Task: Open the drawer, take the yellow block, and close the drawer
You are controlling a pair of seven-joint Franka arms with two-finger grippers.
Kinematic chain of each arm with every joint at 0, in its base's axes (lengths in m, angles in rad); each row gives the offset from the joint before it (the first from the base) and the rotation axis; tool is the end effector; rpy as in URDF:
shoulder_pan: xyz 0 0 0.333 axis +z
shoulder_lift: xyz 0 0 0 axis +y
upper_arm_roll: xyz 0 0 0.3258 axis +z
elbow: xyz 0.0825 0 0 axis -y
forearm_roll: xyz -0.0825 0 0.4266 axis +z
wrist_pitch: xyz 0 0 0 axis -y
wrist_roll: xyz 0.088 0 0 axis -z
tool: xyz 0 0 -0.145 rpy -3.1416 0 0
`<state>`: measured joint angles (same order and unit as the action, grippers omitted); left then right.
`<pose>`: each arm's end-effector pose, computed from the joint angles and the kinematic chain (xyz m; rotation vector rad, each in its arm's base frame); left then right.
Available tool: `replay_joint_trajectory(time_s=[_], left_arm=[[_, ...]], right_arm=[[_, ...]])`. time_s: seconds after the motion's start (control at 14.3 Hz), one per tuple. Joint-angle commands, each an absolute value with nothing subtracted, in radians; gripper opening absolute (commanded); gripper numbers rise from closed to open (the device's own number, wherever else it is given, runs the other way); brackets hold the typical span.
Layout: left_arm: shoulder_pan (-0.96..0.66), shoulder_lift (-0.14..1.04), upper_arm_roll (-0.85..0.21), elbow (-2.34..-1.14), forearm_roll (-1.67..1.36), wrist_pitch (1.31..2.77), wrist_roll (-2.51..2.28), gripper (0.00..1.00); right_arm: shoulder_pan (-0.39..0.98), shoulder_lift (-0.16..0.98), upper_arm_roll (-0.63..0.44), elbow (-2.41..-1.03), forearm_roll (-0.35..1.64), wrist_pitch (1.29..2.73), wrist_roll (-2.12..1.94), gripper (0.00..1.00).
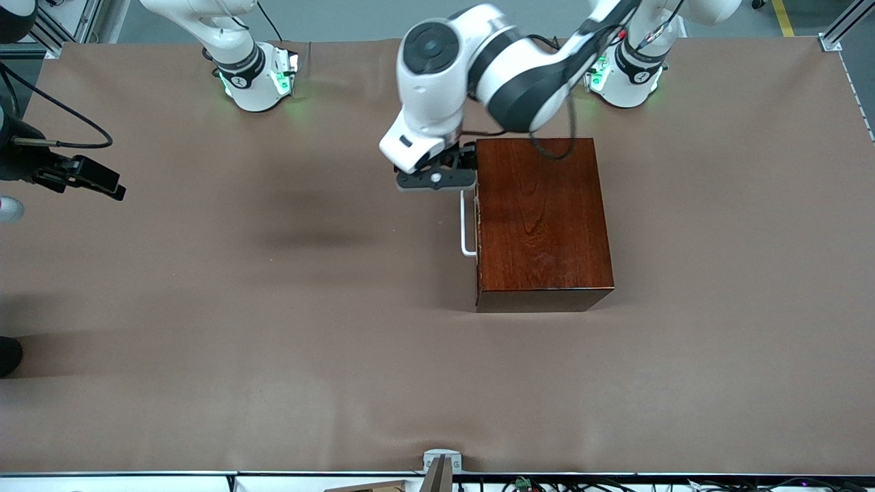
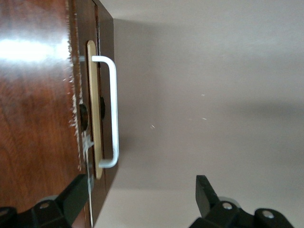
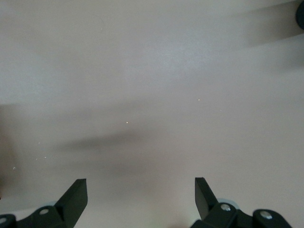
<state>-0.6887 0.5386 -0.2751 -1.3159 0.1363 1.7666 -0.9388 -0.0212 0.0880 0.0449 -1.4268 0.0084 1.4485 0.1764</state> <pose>0.4675 -0.5806 0.3886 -3.0896 0.0367 0.0719 0.6101 0.0146 0.6061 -3.1251 0.2380 0.1052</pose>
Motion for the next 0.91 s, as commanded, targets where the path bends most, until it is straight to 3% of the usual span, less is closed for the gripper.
replay_joint_trajectory(time_s=[0.0,0.84], left_arm=[[-0.727,0.618,-0.258,-1.275,0.201,1.781,-0.968,1.0],[-0.729,0.732,-0.196,-1.279,0.209,1.81,-0.988,1.0]], right_arm=[[-0.018,0.084,0.044,-1.424,0.002,1.45,0.193,1.0],[-0.018,0.084,0.044,-1.424,0.002,1.456,0.193,1.0]])
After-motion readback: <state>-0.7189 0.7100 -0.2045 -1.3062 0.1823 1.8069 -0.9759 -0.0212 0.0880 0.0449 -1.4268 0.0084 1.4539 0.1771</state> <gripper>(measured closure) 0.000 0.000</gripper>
